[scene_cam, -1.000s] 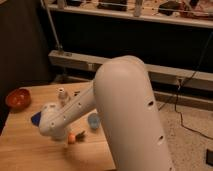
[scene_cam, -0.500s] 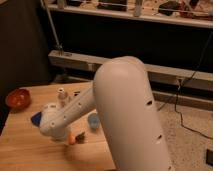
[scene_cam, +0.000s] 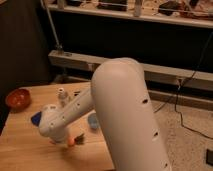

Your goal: Drag the pepper across the table

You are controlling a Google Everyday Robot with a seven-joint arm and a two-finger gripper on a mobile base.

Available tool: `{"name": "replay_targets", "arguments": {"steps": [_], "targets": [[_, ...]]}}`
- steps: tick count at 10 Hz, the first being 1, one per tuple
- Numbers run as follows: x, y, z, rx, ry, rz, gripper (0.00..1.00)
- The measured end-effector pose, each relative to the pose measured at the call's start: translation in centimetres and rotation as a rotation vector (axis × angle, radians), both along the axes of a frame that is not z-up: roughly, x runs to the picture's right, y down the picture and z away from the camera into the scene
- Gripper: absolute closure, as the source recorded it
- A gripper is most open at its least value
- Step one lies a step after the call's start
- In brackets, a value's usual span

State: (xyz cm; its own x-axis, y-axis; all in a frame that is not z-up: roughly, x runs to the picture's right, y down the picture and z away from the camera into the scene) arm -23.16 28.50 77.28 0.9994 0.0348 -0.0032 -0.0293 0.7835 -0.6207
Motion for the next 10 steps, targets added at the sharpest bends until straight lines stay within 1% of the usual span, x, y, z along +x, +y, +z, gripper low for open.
{"name": "replay_targets", "arguments": {"steps": [2,3,5,6,7,8,10], "targets": [[-0.4,1.4,-1.2,-0.042,-0.028,-0.030,0.54],[-0.5,2.4,-2.3,-0.069,-0.044,-0.059,0.54],[0.0,3.5,-3.7,-0.094,-0.042,-0.098,0.54],[0.9,4.2,-4.5,-0.105,-0.029,-0.127,0.54],[1.6,4.6,-4.8,-0.110,-0.013,-0.142,0.54],[2.4,5.1,-5.1,-0.115,0.012,-0.155,0.54],[3.3,5.8,-5.4,-0.122,0.044,-0.166,0.54]]}}
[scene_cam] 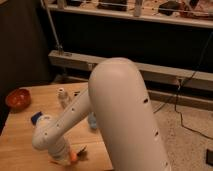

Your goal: Drag the pepper across the table

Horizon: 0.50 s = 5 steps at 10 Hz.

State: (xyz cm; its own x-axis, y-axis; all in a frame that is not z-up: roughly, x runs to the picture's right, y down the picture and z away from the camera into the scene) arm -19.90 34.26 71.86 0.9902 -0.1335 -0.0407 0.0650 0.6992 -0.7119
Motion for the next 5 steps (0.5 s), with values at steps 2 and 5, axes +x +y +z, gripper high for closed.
{"name": "replay_targets", "arguments": {"steps": [2,5], "targets": [[0.2,0.3,-0.4,-0.002,0.009,-0.006,0.54],[0.0,0.2,-2.5,-0.025,-0.012,0.006,0.54]]}}
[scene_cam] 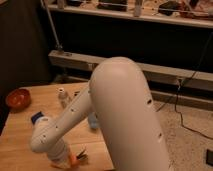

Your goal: Drag the pepper across the table

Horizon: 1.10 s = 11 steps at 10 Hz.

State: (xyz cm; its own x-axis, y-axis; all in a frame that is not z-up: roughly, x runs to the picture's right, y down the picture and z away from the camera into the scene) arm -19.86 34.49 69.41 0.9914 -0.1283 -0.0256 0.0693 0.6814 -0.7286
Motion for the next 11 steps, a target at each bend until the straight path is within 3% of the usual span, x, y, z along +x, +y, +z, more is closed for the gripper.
{"name": "replay_targets", "arguments": {"steps": [5,11], "targets": [[2.3,1.7,-1.8,-0.059,0.037,0.011,0.54],[3.4,1.8,-2.3,-0.086,0.056,-0.006,0.54]]}}
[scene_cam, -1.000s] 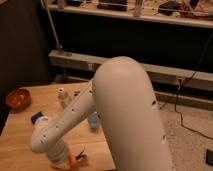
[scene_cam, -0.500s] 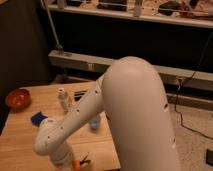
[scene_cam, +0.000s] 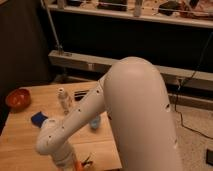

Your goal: Drag the pepper across the table

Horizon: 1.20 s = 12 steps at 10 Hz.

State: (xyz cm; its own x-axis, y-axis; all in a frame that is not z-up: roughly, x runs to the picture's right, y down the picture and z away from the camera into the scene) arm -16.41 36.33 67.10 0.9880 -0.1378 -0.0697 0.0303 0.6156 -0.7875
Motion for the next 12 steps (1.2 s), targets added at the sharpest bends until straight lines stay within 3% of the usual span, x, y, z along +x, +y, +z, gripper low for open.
{"name": "replay_targets", "arguments": {"steps": [6,9,12], "targets": [[0.8,0.6,-0.6,-0.049,-0.029,-0.045,0.53],[1.3,1.8,-0.8,-0.100,-0.042,-0.113,0.29],[1.3,1.6,-0.2,-0.106,-0.037,-0.139,0.29]]}}
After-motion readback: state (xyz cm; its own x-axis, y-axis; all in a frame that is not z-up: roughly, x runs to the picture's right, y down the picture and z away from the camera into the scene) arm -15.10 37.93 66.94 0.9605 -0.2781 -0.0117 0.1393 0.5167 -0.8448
